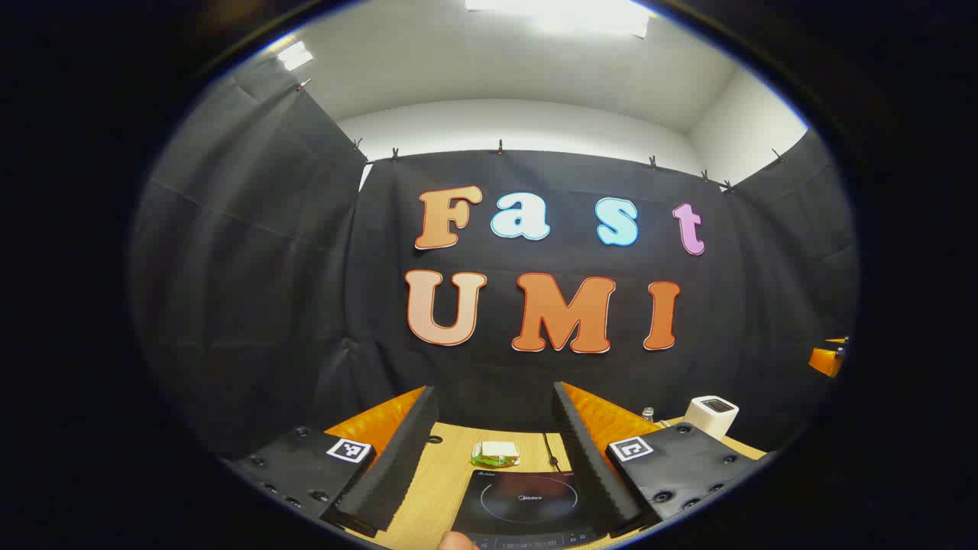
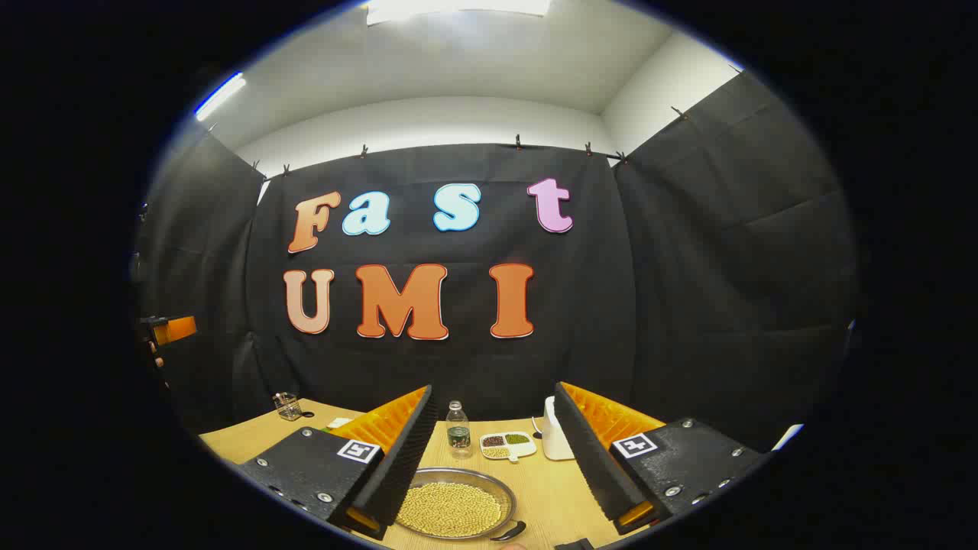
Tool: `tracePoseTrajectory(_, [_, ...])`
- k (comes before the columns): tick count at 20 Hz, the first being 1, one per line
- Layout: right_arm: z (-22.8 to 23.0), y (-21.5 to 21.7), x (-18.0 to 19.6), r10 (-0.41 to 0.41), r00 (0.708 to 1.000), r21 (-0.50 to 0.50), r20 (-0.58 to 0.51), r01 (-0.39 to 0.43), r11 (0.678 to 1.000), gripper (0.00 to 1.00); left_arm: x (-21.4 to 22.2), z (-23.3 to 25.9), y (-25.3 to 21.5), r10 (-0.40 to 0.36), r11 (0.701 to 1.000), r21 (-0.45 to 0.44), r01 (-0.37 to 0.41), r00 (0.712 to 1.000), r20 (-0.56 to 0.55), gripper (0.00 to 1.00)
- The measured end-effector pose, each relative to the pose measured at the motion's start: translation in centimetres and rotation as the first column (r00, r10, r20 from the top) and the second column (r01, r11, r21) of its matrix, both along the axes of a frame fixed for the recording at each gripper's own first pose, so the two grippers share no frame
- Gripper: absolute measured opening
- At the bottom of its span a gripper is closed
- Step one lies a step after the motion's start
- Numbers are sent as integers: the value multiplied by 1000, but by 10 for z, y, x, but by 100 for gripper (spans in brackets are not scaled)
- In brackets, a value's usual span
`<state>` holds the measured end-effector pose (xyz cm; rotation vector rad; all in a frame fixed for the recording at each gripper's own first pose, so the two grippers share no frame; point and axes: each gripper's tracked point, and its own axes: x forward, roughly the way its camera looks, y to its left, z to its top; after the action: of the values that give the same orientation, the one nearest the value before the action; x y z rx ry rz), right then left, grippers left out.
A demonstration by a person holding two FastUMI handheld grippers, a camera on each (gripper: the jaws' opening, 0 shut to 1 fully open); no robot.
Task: First push the handle of the pot to place it horizontally, then grasp the pot with both hands and set it on the induction cooktop.
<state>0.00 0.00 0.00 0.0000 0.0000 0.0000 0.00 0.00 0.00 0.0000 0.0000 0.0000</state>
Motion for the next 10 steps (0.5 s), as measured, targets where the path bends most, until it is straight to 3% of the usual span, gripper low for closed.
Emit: tracePoseTrajectory(10, [1, 0, -4, 3, 1000, -15, 0, -3, 1000, 95, -5, 8, -6, -10, 1000, 3, 10, 1000, 12, 98])
